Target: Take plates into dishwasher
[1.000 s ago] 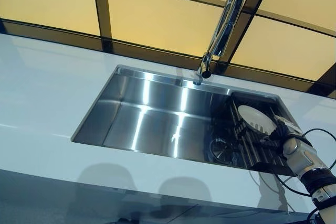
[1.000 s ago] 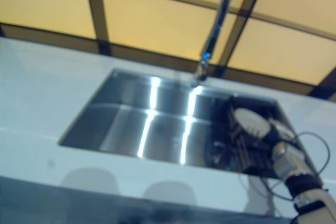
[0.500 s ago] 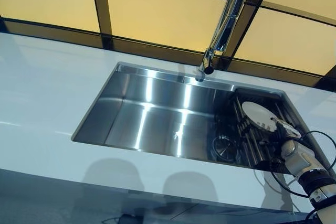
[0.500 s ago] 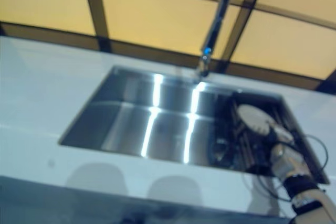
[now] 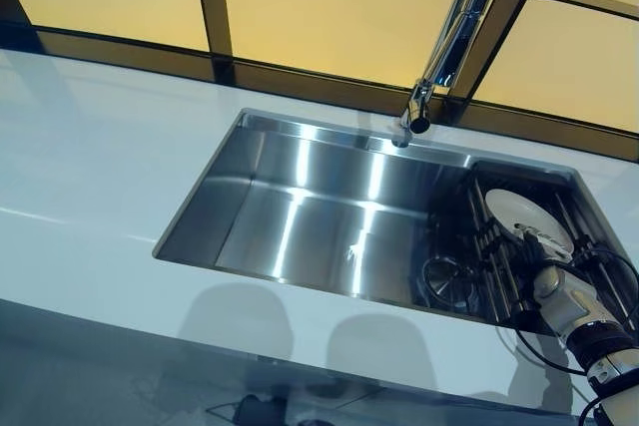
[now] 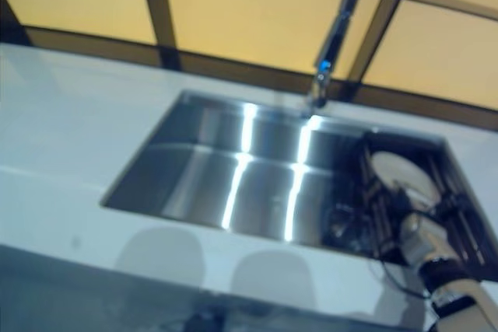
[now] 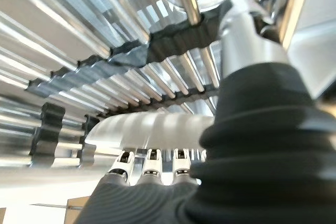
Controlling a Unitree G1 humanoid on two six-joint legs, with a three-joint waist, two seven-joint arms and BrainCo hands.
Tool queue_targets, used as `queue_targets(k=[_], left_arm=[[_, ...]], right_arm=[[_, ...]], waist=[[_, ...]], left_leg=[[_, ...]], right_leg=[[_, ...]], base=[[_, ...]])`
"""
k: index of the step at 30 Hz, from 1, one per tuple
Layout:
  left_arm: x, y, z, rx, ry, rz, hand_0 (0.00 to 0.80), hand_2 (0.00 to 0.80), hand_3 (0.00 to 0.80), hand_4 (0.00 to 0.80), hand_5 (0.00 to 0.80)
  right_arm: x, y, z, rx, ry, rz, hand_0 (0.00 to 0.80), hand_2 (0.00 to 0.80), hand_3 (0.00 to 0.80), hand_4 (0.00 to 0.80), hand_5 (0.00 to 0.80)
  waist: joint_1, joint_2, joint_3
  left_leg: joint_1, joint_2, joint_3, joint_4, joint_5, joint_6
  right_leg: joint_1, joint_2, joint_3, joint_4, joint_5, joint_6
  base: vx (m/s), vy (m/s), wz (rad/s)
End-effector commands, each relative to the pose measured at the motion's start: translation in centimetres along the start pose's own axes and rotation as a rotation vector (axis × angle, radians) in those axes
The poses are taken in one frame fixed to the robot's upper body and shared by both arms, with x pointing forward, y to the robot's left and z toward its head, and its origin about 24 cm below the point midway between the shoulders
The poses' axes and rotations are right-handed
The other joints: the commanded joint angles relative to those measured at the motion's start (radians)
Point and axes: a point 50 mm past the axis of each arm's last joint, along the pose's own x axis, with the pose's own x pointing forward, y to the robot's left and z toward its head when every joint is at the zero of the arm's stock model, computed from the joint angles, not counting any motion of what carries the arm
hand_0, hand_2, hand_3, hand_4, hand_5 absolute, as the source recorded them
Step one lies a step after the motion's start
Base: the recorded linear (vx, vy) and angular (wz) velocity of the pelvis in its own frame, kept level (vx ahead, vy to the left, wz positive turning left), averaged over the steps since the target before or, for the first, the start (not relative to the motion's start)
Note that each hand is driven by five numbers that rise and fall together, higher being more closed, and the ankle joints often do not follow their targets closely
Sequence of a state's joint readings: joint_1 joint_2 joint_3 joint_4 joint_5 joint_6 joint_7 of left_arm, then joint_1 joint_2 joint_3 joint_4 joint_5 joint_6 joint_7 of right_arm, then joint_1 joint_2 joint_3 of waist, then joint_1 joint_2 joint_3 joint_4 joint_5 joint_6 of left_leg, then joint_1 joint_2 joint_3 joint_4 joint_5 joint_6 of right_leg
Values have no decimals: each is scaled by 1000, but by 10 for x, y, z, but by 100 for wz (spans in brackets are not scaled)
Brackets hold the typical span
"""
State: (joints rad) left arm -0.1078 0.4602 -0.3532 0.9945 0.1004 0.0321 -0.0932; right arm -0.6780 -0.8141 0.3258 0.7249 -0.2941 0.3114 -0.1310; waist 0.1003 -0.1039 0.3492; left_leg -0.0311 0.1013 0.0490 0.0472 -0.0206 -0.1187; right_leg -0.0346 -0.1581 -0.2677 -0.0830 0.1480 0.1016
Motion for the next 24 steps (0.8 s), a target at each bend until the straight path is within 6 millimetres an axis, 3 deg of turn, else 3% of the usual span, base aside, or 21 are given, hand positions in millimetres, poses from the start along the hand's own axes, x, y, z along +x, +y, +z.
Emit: queue_targets(k=[1, 13, 24], left_arm=[[2, -3, 20, 33, -75, -22, 0, 0, 0, 0, 0], [2, -7, 17, 15, -83, -27, 0, 0, 0, 0, 0], [0, -8, 11, -1, -71, -25, 0, 0, 0, 0, 0]], right_arm=[[8, -44, 10, -62, -15, -164, 0, 0, 0, 0, 0], [8, -72, -8, -65, 55, -256, 0, 0, 0, 0, 0], [4, -83, -28, -53, 111, -289, 0, 0, 0, 0, 0]], waist=[[14, 24, 13], [10, 38, 28], [2, 34, 21]], left_leg=[[-71, -66, 40, 18, -6, 121], [-80, -57, 31, 22, 4, 109], [-67, -51, 37, 13, 7, 105]], right_leg=[[-14, 61, 12, 157, -144, -18], [-20, 64, -1, 173, -160, -35], [-15, 67, -2, 175, -165, -37]], base=[[13, -32, 1], [12, -9, 3], [0, 0, 0]])
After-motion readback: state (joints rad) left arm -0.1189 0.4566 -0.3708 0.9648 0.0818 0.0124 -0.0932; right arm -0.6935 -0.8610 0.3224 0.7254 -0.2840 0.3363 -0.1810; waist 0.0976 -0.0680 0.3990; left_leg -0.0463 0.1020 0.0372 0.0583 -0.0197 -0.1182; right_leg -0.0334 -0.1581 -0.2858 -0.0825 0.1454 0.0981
